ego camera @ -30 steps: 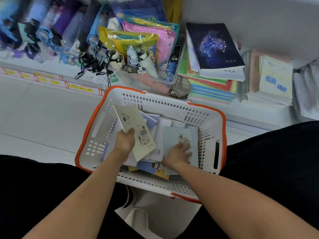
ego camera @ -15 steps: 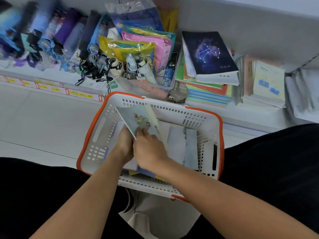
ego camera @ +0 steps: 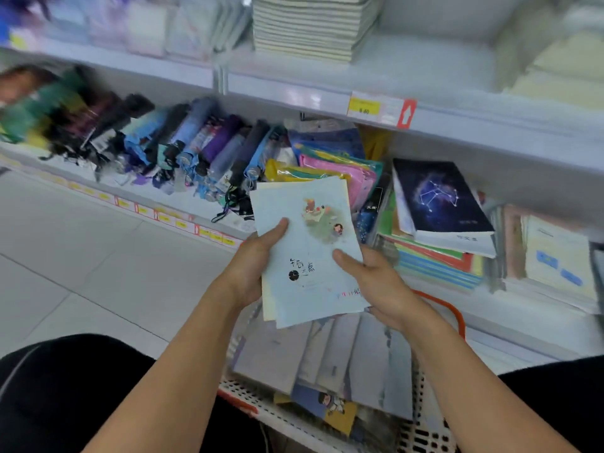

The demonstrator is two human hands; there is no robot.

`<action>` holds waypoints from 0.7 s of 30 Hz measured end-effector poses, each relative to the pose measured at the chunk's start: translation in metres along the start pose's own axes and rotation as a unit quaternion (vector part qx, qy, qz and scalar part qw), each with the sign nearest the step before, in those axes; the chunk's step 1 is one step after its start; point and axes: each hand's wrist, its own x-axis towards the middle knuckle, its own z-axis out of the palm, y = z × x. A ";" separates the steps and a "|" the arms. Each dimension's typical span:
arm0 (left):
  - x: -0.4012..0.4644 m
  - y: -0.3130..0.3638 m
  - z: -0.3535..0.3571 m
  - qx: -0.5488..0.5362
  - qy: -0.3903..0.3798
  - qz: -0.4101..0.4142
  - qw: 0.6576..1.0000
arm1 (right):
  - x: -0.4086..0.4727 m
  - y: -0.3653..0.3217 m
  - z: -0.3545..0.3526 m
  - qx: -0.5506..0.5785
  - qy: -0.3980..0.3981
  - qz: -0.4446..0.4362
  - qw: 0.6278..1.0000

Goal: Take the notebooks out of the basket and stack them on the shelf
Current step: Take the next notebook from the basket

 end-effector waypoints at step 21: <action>0.032 0.303 0.104 0.019 -0.064 0.296 0.953 | 0.038 -0.346 0.001 0.106 0.074 -0.230 0.964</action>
